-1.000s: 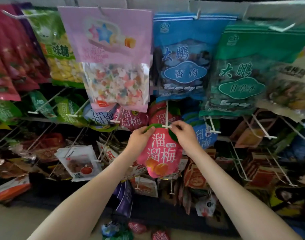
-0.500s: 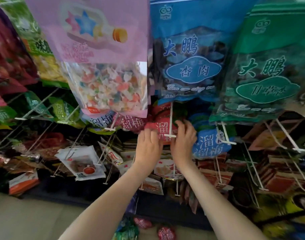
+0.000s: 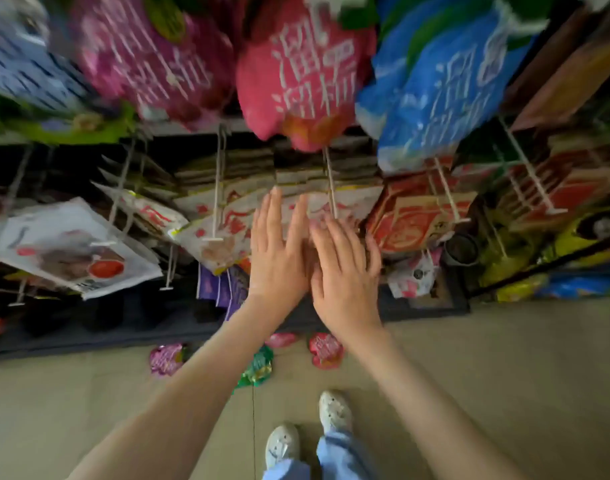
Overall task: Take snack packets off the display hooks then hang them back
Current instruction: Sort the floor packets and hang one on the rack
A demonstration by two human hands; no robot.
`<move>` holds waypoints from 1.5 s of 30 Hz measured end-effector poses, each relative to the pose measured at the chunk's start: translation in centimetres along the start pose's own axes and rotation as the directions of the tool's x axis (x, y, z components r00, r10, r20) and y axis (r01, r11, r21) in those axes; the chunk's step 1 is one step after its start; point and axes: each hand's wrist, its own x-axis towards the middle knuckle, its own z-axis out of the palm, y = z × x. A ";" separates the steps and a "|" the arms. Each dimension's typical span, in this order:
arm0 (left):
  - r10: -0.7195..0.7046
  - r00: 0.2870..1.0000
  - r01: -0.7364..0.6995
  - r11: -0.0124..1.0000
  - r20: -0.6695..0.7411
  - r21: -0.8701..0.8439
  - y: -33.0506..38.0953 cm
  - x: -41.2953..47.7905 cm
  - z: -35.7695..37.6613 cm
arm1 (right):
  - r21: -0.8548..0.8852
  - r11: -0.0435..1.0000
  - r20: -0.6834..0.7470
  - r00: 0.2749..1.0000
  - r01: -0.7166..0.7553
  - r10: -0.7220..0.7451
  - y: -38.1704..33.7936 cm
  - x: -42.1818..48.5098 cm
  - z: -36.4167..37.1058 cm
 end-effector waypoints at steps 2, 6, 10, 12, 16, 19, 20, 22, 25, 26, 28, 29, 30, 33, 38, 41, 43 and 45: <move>-0.005 0.999 0.008 0.998 0.043 -0.055 -0.5 -6.6 2.6 | 0.020 0.995 0.131 0.987 -0.096 0.093 1.9 -6.8 3.5; -0.042 0.949 0.068 0.995 0.314 -0.075 -2.5 -20.2 8.5 | -0.064 0.946 0.391 0.864 -0.319 0.318 6.4 -19.1 10.2; 0.011 0.768 0.039 0.997 0.641 -0.064 -4.2 -30.1 14.7 | -0.155 0.865 0.553 0.683 -0.478 0.477 10.8 -28.8 15.8; 0.064 0.665 -0.029 0.998 0.744 -0.060 -4.7 -33.8 17.8 | -0.204 0.822 0.598 0.598 -0.532 0.534 12.8 -32.5 18.4; 0.026 0.446 -0.065 0.998 0.895 0.003 -5.6 -39.7 24.6 | -0.191 0.720 0.680 0.440 -0.667 0.587 17.1 -38.7 24.5; -0.032 0.355 -0.084 0.994 0.934 0.066 -5.9 -42.3 30.0 | -0.130 0.545 0.794 0.243 -0.829 0.558 19.9 -42.3 29.4; -0.060 0.363 -0.075 0.993 0.930 0.094 -6.2 -43.2 31.6 | -0.132 0.492 0.817 0.186 -0.861 0.545 20.7 -43.3 30.9; -0.094 0.340 -0.091 0.987 0.936 0.132 -7.2 -45.3 35.1 | -0.126 0.428 0.834 0.138 -0.895 0.534 22.3 -45.0 33.6; -0.194 0.388 0.077 0.981 0.901 0.178 -8.6 -47.1 40.0 | -0.102 0.351 0.834 0.113 -0.931 0.540 24.4 -47.0 38.0; -0.239 0.387 0.161 0.969 0.891 0.189 -9.1 -47.6 41.4 | -0.087 0.314 0.833 0.104 -0.946 0.543 25.0 -47.5 39.4; -0.301 0.360 0.330 0.926 0.883 0.182 -10.1 -48.1 44.0 | -0.030 0.240 0.819 0.114 -0.970 0.562 25.9 -47.8 42.2; -0.299 0.364 0.407 0.903 0.882 0.138 -10.5 -48.3 45.0 | 0.008 0.205 0.813 0.126 -0.979 0.568 26.3 -47.5 43.4; -0.284 0.385 0.470 0.879 0.878 0.077 -10.9 -48.6 46.1 | 0.057 0.165 0.814 0.142 -0.985 0.563 26.8 -47.3 45.0; -0.277 0.472 0.570 0.820 0.837 -0.051 -11.7 -48.9 47.7 | 0.181 -0.076 0.859 0.120 -0.981 0.498 27.5 -45.5 48.0; -0.455 0.466 0.717 0.697 0.759 -0.023 -11.1 -48.4 46.0 | 0.141 -0.055 0.887 0.101 -0.989 0.450 25.8 -45.6 46.6; -0.416 0.430 0.762 0.644 0.801 -0.075 -8.5 -47.2 41.2 | 0.122 -0.146 0.852 0.028 -0.982 0.523 24.1 -45.7 41.2; -0.386 0.380 0.826 0.551 0.841 -0.121 -6.8 -45.7 36.9 | 0.093 -0.182 0.820 -0.029 -0.979 0.572 22.3 -45.0 36.5; -0.394 0.333 0.882 0.451 0.856 -0.136 -5.5 -43.8 32.5 | 0.009 -0.152 0.836 -0.076 -0.988 0.543 20.0 -43.4 31.4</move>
